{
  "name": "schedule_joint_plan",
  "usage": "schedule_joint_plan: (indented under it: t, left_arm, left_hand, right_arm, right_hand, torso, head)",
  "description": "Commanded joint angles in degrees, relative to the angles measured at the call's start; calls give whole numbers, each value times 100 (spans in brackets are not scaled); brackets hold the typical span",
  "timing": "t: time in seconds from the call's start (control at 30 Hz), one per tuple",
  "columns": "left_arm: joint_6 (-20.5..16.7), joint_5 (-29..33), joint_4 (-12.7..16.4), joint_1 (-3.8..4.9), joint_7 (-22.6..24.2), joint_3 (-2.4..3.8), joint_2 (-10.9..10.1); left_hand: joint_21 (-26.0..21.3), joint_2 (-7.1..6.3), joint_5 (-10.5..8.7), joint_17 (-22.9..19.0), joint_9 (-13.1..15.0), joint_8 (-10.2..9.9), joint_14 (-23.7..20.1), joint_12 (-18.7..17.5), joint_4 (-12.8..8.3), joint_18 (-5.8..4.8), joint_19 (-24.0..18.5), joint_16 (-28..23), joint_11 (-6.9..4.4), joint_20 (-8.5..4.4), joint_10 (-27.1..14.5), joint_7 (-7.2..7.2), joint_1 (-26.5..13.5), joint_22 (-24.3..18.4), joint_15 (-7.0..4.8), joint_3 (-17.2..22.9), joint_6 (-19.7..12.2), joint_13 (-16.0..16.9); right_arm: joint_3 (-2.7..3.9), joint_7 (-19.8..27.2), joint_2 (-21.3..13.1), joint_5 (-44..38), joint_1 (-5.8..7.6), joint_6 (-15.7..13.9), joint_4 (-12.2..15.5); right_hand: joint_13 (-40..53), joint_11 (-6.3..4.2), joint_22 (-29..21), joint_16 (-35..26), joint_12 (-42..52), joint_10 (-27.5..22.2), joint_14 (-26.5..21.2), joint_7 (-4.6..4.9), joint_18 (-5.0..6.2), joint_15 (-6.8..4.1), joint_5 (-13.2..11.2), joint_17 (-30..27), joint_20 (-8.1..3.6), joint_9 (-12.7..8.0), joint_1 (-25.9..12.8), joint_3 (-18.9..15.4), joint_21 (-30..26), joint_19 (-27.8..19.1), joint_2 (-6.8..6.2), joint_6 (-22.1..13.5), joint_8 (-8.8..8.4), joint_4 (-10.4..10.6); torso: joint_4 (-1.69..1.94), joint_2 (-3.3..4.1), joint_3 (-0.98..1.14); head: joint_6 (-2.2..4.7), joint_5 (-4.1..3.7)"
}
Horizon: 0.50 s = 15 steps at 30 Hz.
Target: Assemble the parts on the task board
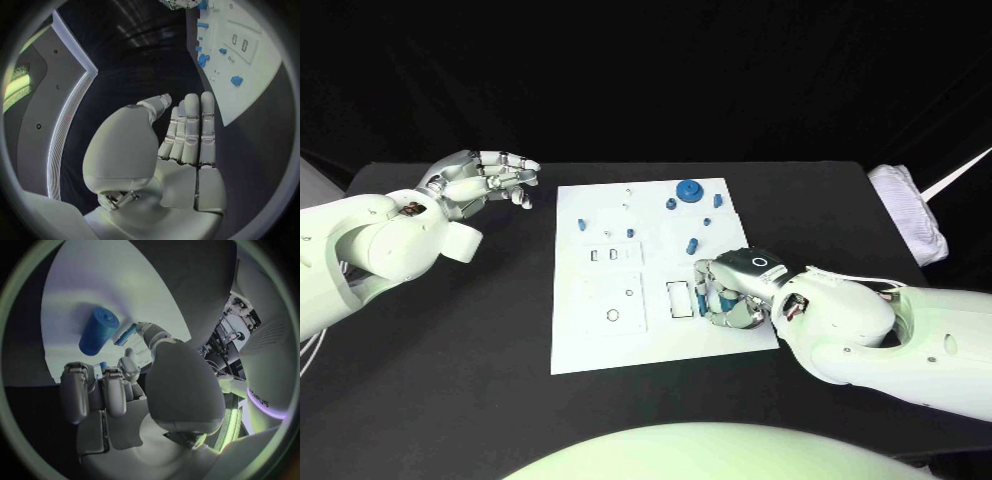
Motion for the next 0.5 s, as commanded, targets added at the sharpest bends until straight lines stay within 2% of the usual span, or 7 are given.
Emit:
schedule_joint_plan:
  t: [0.03,0.27,0.5]
  left_arm:
    - [91,-11,11,2,27,4,6]
    - [93,-11,9,1,26,4,6]
    - [94,-11,11,-1,23,4,4]
  left_hand:
    - [-31,4,-13,-6,-6,16,-26,39,-20,77,4,38,-6,33,-33,162,-56,-2,8,-16,-52,-6]
    - [-32,4,-15,-11,-16,20,-30,44,-21,77,2,41,-2,34,-42,166,-61,-2,11,-20,-60,-16]
    - [-32,4,-15,-11,-16,20,-30,44,-21,77,2,41,-2,34,-42,166,-61,-2,11,-20,-60,-16]
  right_arm:
    - [-1,-22,8,-247,-6,-25,7]
    - [-1,-24,7,-281,-7,-153,19]
    - [-1,-23,9,-269,-8,-40,6]
  right_hand:
    - [54,-32,1318,44,53,115,555,-25,16,-64,74,1352,-49,55,-13,119,79,394,-17,-33,140,21]
    - [206,-100,1356,87,129,330,579,-105,-12,-127,237,1407,-102,150,-76,236,227,440,-26,47,358,62]
    - [221,-117,1360,87,137,356,580,-124,-15,-142,254,1407,-114,168,-71,265,242,445,-26,62,395,56]
  torso:
    - [-1,3,3]
    - [-2,2,4]
    - [-2,3,4]
  head:
    - [0,2]
    - [1,8]
    - [-6,6]
